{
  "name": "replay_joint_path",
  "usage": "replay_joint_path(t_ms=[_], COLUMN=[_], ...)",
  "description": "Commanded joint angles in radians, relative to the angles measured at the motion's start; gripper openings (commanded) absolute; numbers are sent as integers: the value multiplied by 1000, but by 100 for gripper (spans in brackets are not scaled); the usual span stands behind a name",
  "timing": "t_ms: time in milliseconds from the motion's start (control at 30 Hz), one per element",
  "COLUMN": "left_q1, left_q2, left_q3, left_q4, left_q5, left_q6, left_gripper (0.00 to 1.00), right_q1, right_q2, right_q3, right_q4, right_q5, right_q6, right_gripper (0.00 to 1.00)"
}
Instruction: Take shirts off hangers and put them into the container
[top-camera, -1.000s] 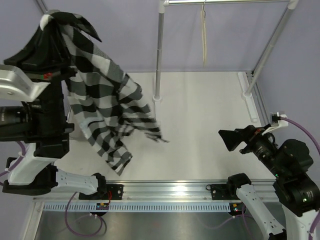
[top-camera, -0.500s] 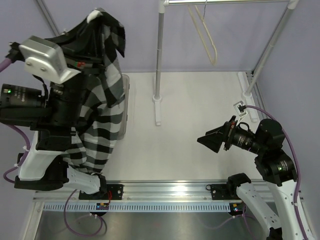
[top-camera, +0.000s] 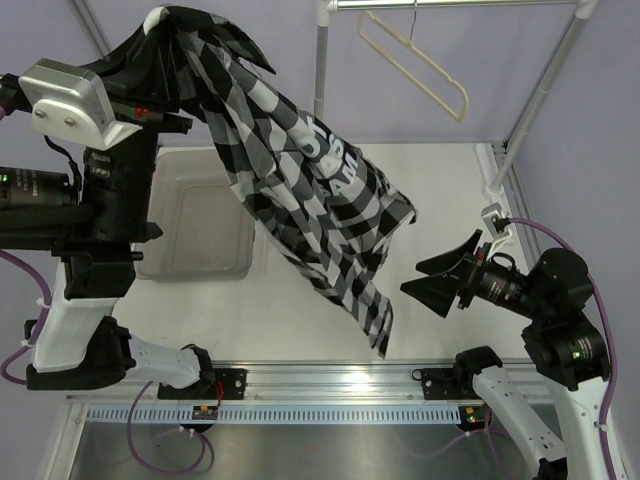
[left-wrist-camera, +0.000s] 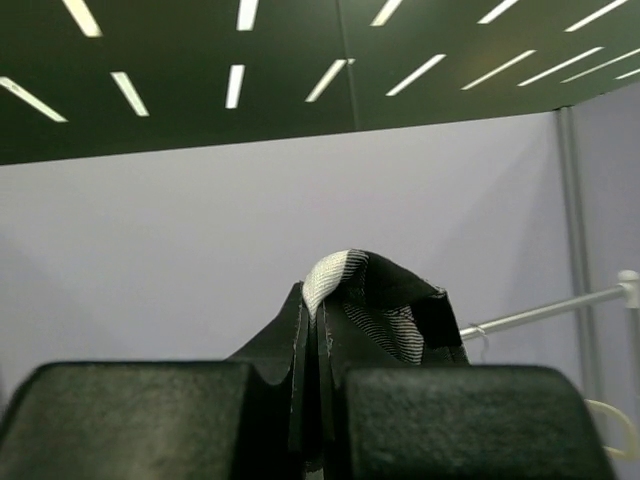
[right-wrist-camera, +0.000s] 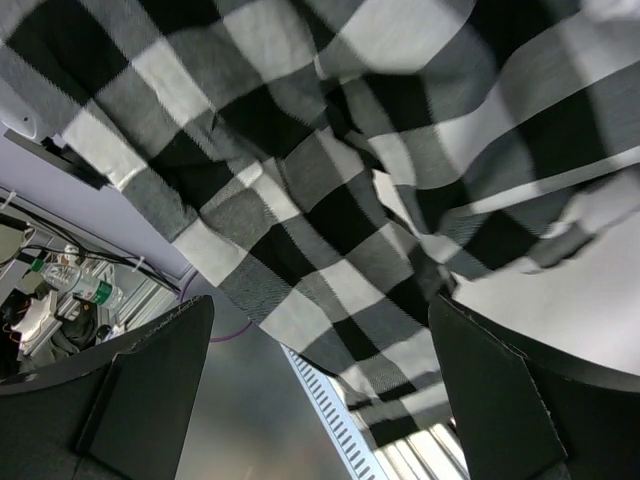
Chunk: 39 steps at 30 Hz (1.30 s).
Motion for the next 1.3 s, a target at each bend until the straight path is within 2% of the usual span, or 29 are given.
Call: replay_joint_path(t_ms=[0,133,200,233,267,300,367,400,433,600,633,700,900,1067,1267], left_q1=[105,280,352,441,495,602,711,819,865,1075,1107,1194,1276,1278,1279], left_q2=[-5,45,103,132,183,208,269,283,301,413,424,438,487,504,515], left_q3=[-11,-51,34,63,85,131,186,193,205,237,243,246,318,406,374], left_q4=[75,199,168,155,145,128,94,97,94,104,111,120,149,183,213], left_q5=[69,139,161,182,207,225,270,293,333,396,414,454,517,552,528], left_q6=[19,60,48,30,-25,-67,-211,-266,-352,-493,-574,-644,-763,-811,-801], left_gripper=[0,0,0,0,0,0,0,0,0,0,0,0,0,0,0], right_q1=[4,4,4,4,6,4,4,4,4,4,4,6,4,4,4], right_q2=[0,6,14,19,26,29,49,60,77,83,86,98,121,99,108], right_q3=[-10,-19,-16,-14,-13,-14,-16,-16,-16,-48,-53,-54,-54,-80,-73], right_q4=[50,73,76,72,72,72,70,62,61,146,162,162,156,165,144], right_q5=[-43,-44,-50,-49,-44,-38,-30,-29,-30,-63,-72,-86,-78,-77,-83], right_q6=[3,-14,-22,-31,-36,-40,-59,-65,-71,-7,19,26,-6,6,-5], right_gripper=[98,98,98,98,98,98,99,98,99,98,98,98,98,98,98])
